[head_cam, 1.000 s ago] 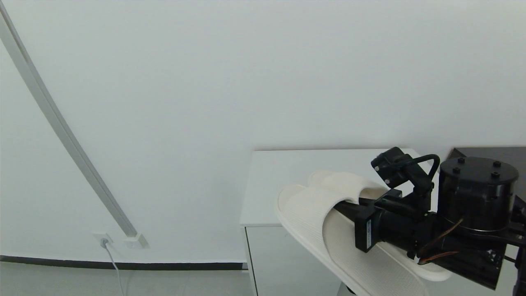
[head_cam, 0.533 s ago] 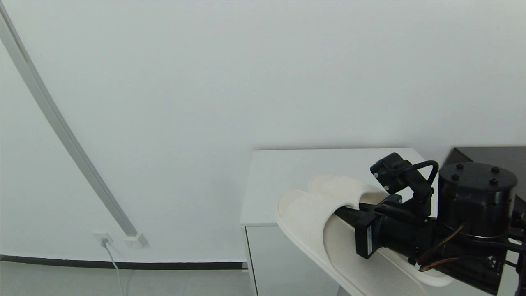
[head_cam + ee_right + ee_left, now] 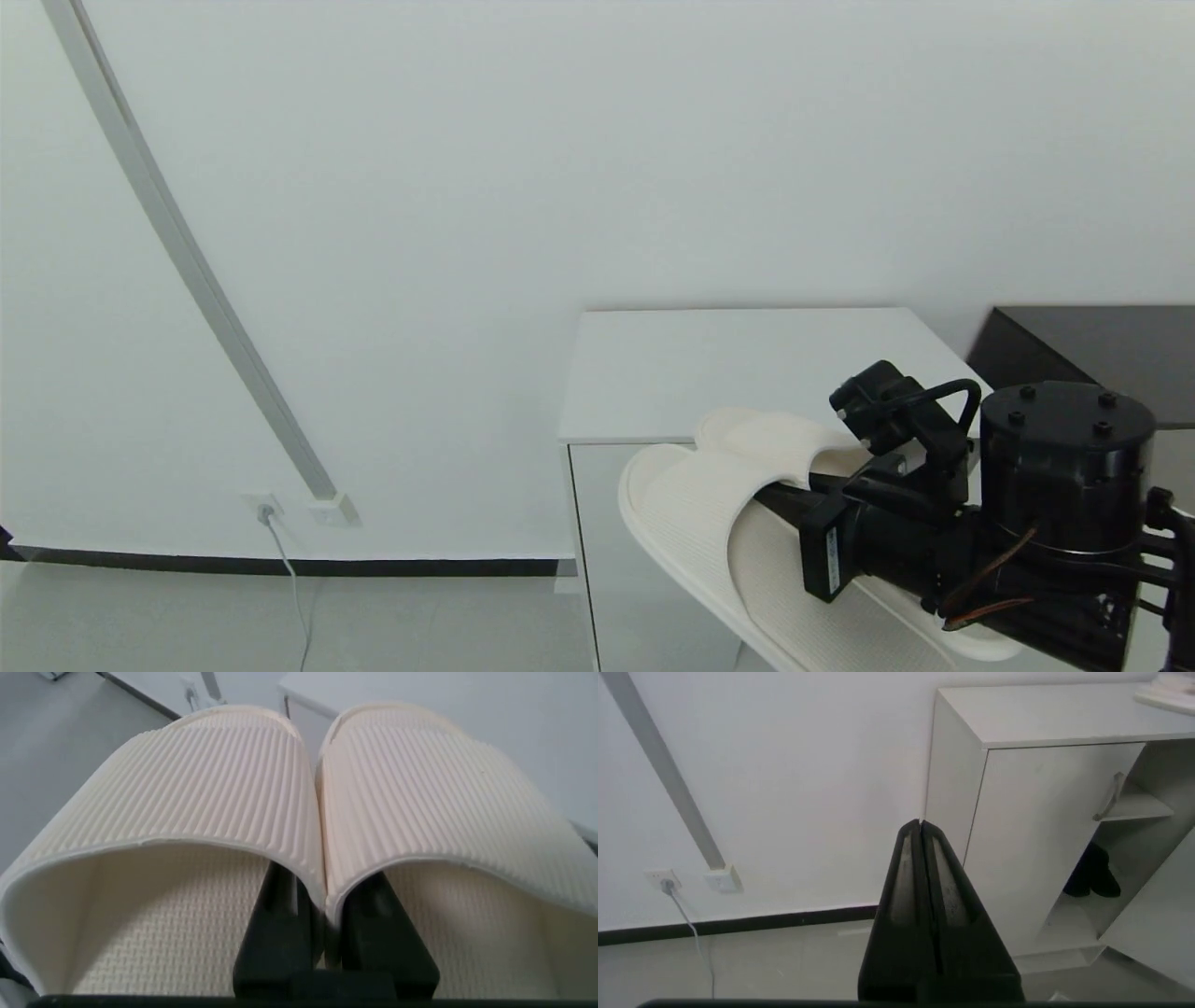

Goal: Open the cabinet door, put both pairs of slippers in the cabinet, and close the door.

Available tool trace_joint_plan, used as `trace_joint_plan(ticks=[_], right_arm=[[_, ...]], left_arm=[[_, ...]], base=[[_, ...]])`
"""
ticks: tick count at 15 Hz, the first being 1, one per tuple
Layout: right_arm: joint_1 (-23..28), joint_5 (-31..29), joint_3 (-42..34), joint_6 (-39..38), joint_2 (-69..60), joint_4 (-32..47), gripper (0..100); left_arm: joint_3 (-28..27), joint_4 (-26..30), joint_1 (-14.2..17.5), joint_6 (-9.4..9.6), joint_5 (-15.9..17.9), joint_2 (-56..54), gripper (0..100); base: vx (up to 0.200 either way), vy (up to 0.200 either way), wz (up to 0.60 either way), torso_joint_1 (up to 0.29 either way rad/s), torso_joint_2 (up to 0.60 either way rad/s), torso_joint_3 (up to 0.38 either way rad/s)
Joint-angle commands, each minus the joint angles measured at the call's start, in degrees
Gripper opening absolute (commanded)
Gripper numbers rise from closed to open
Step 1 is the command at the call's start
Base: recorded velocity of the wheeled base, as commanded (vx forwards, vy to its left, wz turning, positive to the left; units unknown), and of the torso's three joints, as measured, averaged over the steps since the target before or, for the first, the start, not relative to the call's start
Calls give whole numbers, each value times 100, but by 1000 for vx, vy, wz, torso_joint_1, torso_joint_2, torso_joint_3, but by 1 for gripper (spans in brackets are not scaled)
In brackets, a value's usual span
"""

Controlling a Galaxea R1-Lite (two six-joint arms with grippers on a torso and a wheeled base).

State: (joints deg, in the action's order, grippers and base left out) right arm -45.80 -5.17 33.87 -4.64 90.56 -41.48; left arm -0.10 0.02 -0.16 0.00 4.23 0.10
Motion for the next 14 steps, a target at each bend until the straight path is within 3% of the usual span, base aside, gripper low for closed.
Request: trace_joint_plan(ticks=[1,14], right_arm=[[1,7,-91,7,58,0,0],[-25,-10,-126,16,146,-9,0]], left_arm=[[1,-2,-2,0,-1,-1,0],[1,-2,-2,-26,-1,8,0]], base=[[0,0,0,0,0,0],[0,0,0,0,0,0]])
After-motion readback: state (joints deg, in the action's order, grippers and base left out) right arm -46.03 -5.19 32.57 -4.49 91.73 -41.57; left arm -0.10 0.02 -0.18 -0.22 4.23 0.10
